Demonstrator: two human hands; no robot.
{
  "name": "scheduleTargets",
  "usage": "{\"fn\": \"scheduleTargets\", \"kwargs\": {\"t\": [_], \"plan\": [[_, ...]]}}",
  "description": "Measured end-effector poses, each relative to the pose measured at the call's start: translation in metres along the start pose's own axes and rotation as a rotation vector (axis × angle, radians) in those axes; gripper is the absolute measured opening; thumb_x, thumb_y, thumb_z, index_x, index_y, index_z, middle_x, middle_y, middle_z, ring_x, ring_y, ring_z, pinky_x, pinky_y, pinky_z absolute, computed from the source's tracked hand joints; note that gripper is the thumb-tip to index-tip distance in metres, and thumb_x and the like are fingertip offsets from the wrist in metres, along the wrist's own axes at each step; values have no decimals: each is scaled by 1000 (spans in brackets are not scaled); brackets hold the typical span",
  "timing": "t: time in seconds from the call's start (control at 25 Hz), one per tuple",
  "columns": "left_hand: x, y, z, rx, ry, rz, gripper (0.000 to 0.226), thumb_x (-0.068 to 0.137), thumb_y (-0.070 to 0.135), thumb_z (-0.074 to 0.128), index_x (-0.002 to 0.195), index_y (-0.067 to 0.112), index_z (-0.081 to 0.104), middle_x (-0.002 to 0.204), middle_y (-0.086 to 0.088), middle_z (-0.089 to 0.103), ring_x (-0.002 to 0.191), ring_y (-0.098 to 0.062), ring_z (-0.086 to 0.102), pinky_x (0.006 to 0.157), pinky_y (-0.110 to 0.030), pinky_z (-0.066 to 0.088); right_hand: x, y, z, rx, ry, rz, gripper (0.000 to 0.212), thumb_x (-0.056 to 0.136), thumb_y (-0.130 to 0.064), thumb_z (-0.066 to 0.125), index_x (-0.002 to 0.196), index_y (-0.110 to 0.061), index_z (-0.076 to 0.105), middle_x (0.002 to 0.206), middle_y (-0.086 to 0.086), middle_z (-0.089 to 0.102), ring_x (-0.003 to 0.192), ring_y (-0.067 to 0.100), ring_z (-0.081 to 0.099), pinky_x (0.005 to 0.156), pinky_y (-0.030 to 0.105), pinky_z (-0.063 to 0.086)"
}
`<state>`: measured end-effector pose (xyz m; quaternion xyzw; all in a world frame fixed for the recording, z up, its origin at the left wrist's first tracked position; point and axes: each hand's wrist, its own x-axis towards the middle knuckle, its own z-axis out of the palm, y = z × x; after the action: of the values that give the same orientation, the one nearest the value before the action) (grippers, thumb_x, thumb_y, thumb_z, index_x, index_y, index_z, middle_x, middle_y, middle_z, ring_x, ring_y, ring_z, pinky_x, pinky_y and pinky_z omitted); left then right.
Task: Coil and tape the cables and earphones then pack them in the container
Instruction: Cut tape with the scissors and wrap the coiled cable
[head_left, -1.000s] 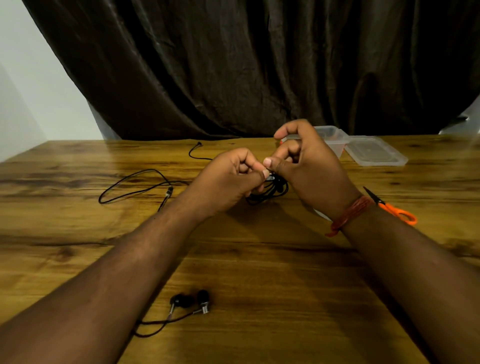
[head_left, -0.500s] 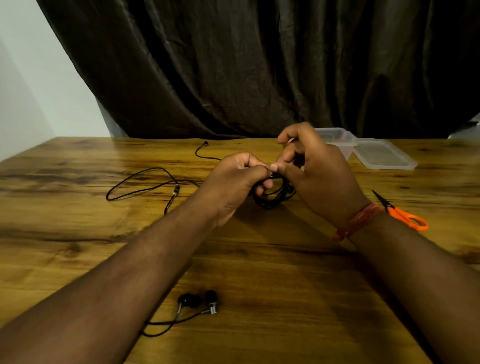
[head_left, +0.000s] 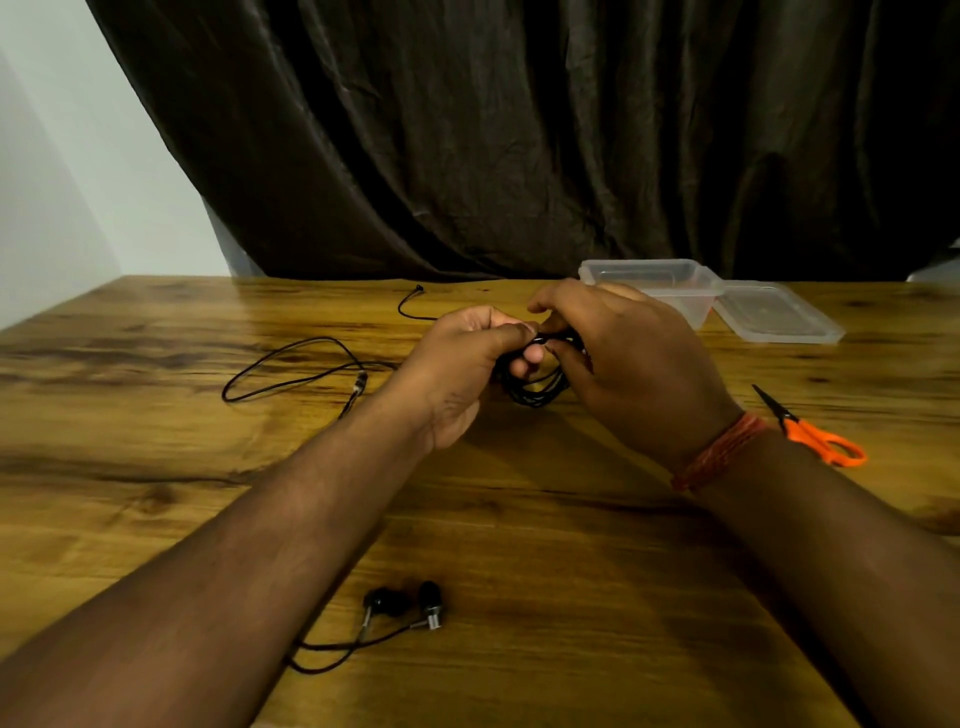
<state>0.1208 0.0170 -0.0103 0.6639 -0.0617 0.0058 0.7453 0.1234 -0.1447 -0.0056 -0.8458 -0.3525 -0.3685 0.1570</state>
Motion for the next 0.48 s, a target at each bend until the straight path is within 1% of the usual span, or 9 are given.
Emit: {"fn": "scheduleTargets", "kwargs": {"t": [0.08, 0.12, 0.2, 0.28, 0.36, 0.48], "plan": [[0, 1, 1, -70, -11, -26, 19, 96, 0, 50, 80, 7, 56, 61, -4, 62, 46, -6, 53, 74, -32, 52, 0, 0, 2, -30, 21, -27, 27, 84, -13, 63, 109, -20, 56, 90, -1, 66, 82, 23, 59, 63, 38, 49], [0, 2, 1, -102, -16, -42, 20, 96, -2, 49, 79, 6, 56, 61, -4, 60, 45, -6, 51, 75, -32, 54, 1, -1, 2, -41, 24, -49, 24, 84, -14, 60, 107, -20, 57, 91, -1, 66, 82, 24, 58, 65, 38, 49], [-1, 3, 2, -140, -38, -74, 24, 96, -5, 46, 76, 5, 56, 61, -5, 57, 43, -5, 48, 72, -29, 57, 2, -1, 1, -72, 7, -100, 20, 86, -18, 51, 105, -19, 59, 93, -1, 65, 85, 24, 57, 70, 38, 46], [-2, 5, 1, -153, -58, -94, 26, 95, -7, 43, 75, 4, 55, 62, -5, 55, 42, -5, 46, 68, -26, 58, 3, -2, 0, -86, -11, -129, 21, 87, -21, 47, 103, -18, 60, 93, -1, 64, 84, 24, 56, 72, 36, 43], [-2, 5, 0, -162, -66, -103, 25, 95, -8, 42, 75, 3, 54, 62, -4, 55, 41, -4, 45, 65, -25, 58, 3, -4, 0, -81, -28, -132, 20, 87, -20, 48, 104, -19, 59, 94, -1, 64, 83, 23, 57, 70, 34, 42], [0, 3, -1, -129, -73, -90, 24, 96, -6, 42, 77, 3, 53, 62, -5, 56, 42, -4, 48, 58, -21, 57, 2, -2, 0, -7, -103, -95, 25, 86, -12, 58, 109, -20, 56, 100, -1, 63, 88, 21, 60, 69, 33, 46]]}}
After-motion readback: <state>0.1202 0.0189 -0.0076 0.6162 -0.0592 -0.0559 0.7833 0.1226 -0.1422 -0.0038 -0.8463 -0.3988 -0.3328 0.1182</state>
